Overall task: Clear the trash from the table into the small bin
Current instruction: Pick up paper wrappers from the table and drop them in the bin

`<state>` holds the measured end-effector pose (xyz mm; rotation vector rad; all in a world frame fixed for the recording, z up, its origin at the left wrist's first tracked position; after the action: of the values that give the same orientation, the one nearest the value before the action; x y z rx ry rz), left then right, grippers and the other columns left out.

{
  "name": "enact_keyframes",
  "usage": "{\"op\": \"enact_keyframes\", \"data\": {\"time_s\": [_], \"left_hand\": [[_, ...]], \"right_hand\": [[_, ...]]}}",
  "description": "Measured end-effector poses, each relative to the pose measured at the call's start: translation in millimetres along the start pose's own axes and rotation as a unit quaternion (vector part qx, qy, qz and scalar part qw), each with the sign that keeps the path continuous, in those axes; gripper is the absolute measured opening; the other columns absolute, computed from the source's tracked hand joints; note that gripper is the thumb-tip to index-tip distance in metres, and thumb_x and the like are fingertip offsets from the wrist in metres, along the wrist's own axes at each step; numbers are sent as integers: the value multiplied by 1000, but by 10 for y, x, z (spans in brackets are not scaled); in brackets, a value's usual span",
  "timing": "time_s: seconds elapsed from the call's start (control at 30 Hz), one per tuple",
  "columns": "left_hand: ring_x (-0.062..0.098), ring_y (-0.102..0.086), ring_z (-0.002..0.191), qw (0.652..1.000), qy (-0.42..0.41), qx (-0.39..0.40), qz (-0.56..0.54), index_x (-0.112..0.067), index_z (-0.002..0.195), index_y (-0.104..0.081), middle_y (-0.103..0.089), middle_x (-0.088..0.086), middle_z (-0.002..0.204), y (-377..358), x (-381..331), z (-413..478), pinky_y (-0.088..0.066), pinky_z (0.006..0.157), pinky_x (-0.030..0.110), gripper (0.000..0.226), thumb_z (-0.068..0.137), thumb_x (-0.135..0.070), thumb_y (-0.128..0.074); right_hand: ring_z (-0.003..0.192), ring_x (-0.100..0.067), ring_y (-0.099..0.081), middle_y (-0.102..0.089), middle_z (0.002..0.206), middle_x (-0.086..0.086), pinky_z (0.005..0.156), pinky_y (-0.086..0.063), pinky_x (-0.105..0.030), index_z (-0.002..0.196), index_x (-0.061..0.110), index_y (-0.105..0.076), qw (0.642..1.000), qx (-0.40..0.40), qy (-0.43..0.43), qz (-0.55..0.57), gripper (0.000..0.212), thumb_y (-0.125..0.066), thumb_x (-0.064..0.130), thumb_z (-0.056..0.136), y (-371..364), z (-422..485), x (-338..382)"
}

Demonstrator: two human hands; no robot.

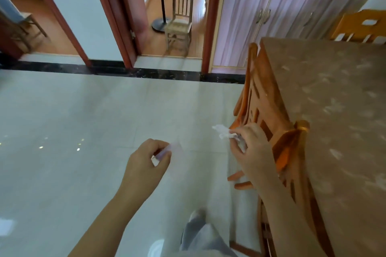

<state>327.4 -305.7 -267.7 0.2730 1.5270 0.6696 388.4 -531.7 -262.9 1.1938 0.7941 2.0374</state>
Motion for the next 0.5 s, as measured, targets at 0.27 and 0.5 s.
{"op": "enact_keyframes", "data": {"time_s": [0.27,0.5], "left_hand": [[-9,-51,64,999,25,8,-32,-19,76,-62,-64,-10,77,-388,-128,1443,-35,57,3,15,82,-6,-62],[-7,-51,64,996,24,54,-64,-15,74,-61,-64,-9,77,-591,78,3075,-37,57,3,13,84,-7,-60]], "right_hand": [[69,-22,-58,-68,78,-17,70,-40,-21,84,1,-66,998,4,-40,-53,16,-73,7,71,-230,1277,-544],[65,-21,-57,-66,79,-14,61,-47,-25,87,5,-66,993,58,-75,-67,14,-71,11,75,-899,2477,-899]]}}
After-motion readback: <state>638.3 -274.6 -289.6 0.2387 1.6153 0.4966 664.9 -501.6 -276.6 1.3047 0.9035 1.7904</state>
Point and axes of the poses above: each hand's wrist, its own z-axis towards the middle knuckle, its own y-axis out of the back of the hand, x = y × z, the point moved 1 cm from there along z, towards the middle knuckle
